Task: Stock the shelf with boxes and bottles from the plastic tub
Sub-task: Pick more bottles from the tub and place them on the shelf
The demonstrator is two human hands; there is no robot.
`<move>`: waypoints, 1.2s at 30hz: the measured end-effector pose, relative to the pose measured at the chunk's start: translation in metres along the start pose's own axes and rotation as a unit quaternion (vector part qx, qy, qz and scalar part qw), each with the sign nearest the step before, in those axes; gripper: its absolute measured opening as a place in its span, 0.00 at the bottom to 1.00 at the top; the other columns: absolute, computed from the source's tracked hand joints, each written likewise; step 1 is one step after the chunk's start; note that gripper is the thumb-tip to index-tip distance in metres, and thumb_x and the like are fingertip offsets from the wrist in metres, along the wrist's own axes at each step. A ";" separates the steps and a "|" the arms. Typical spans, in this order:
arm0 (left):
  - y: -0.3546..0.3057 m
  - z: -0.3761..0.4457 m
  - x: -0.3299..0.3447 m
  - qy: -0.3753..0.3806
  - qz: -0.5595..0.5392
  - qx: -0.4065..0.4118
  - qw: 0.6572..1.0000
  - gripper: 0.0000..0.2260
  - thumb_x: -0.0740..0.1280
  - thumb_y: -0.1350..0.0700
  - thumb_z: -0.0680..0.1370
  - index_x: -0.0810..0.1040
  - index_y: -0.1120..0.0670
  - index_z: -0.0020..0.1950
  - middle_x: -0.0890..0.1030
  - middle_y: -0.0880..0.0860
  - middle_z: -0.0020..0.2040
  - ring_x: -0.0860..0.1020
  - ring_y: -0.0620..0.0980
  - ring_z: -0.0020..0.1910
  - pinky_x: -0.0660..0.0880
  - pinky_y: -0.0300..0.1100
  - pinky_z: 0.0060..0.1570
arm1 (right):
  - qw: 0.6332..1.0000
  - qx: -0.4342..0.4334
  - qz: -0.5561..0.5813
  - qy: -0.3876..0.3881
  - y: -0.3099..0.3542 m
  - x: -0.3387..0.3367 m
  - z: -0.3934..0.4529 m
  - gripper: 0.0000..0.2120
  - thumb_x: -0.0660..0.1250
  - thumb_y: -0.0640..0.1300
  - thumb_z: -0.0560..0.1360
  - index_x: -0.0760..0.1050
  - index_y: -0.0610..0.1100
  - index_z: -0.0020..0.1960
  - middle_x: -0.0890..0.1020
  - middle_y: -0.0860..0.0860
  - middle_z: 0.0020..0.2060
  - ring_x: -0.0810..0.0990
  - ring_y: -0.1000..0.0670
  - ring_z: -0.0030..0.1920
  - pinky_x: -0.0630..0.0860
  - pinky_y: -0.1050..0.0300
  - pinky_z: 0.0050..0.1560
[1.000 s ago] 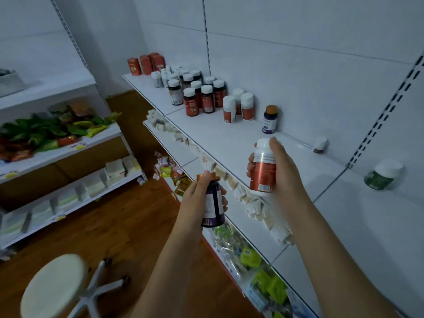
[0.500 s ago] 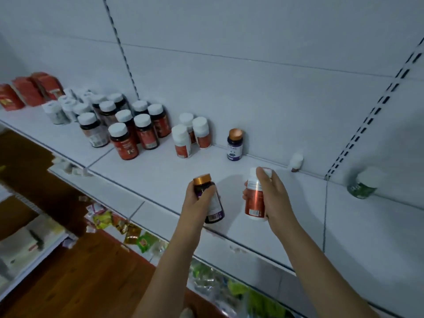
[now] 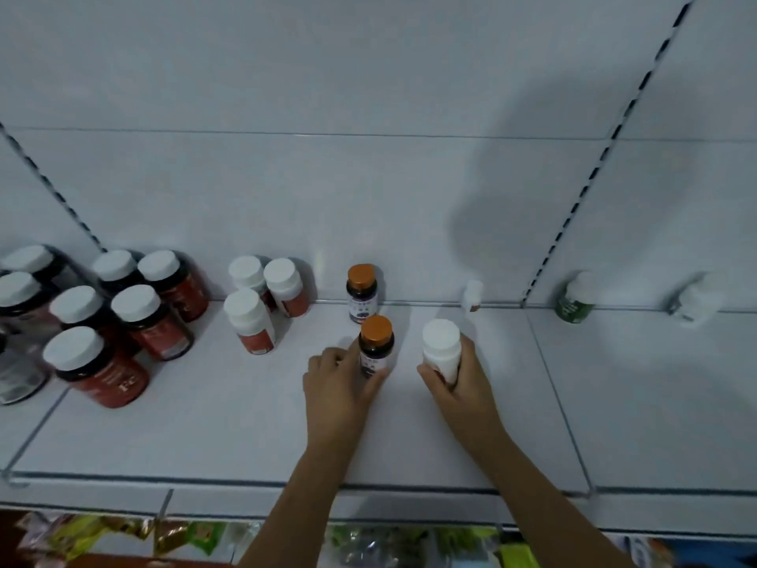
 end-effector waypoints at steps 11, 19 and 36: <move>-0.023 0.034 0.015 0.059 -0.041 0.040 0.997 0.14 0.70 0.45 0.77 0.80 0.51 0.58 0.80 0.50 0.54 0.76 0.49 0.53 0.73 0.41 0.54 | 0.993 -0.048 -0.098 -0.041 -0.010 -0.001 0.004 0.29 0.77 0.47 0.71 0.69 0.43 0.67 0.73 0.53 0.56 0.72 0.54 0.56 0.64 0.76 0.55; 0.070 -0.034 -0.069 -0.065 0.062 0.043 0.995 0.13 0.64 0.49 0.74 0.83 0.53 0.54 0.79 0.50 0.51 0.76 0.53 0.50 0.77 0.49 0.49 | 0.991 -0.019 -0.044 0.122 0.018 0.049 -0.017 0.26 0.77 0.54 0.70 0.68 0.59 0.62 0.76 0.62 0.57 0.75 0.62 0.58 0.69 0.73 0.53; 0.123 -0.051 -0.091 -0.066 0.158 -0.126 0.977 0.24 0.58 0.43 0.77 0.73 0.53 0.68 0.73 0.55 0.68 0.69 0.55 0.68 0.68 0.51 0.67 | 0.949 -0.147 -0.275 0.051 0.070 0.190 0.024 0.20 0.70 0.53 0.75 0.75 0.41 0.60 0.80 0.45 0.54 0.75 0.43 0.58 0.74 0.50 0.61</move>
Point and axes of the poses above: each hand's wrist, its own z-axis towards the middle knuckle, its own x-axis out of the palm, y = z × x, the point moved 8 cm from there along z, towards the middle knuckle
